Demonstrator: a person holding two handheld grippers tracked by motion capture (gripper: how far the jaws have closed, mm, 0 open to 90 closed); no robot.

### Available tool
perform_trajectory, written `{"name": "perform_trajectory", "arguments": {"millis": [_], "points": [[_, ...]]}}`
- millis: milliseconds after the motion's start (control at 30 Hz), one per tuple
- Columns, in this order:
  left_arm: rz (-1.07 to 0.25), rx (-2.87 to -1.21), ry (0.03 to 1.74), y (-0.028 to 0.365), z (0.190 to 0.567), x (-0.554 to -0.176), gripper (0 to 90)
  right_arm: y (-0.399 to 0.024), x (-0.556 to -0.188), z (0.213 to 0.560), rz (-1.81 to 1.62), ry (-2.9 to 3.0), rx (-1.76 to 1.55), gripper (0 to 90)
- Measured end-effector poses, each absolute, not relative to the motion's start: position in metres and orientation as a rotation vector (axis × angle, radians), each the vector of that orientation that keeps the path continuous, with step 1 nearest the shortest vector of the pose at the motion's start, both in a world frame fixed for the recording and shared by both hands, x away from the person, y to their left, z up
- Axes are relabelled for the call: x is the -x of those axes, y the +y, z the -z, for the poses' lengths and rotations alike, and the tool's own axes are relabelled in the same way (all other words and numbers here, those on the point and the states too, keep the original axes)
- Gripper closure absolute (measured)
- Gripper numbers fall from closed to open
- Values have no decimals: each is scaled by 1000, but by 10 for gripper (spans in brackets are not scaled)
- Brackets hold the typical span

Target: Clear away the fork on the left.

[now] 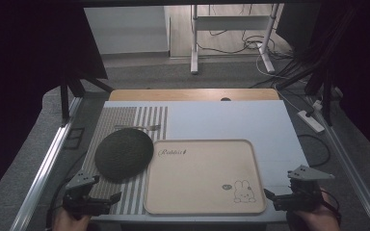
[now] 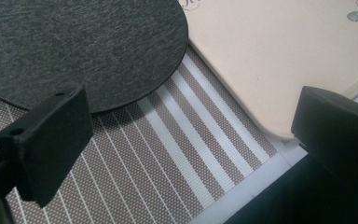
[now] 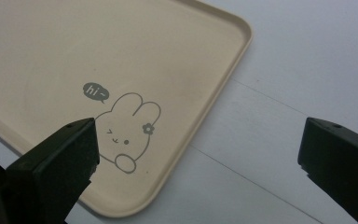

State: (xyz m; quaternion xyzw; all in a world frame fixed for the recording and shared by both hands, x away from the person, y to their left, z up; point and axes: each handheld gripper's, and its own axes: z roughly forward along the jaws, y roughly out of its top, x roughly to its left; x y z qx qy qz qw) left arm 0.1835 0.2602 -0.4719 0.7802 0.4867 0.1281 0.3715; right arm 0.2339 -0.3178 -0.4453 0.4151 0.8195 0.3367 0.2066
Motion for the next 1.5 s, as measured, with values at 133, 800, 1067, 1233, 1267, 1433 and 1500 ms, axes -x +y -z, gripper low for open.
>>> {"name": "perform_trajectory", "arguments": {"millis": [133,800,1067,1233,1267,1433,1500], "points": [[-319,-2004,1244,259,471,-187,0,-318,-234,445,-934,2284,-1152,0],[-272,-2015,1164,258,474,-220,0,-316,-234,446,-911,2302,-1136,0],[-279,-2018,1138,256,473,-245,0,-316,-235,446,-905,2305,-1137,0],[-278,-2025,1131,255,473,-257,0,-315,-235,446,-903,2306,-1139,0],[-280,-2028,1131,254,473,-260,0,-315,-235,446,-904,2305,-1139,0],[-278,-2025,1142,252,473,-277,0,-315,-235,447,-905,2305,-1139,0],[-279,-2019,1145,253,474,-283,0,-315,-235,447,-905,2307,-1142,0]]}}
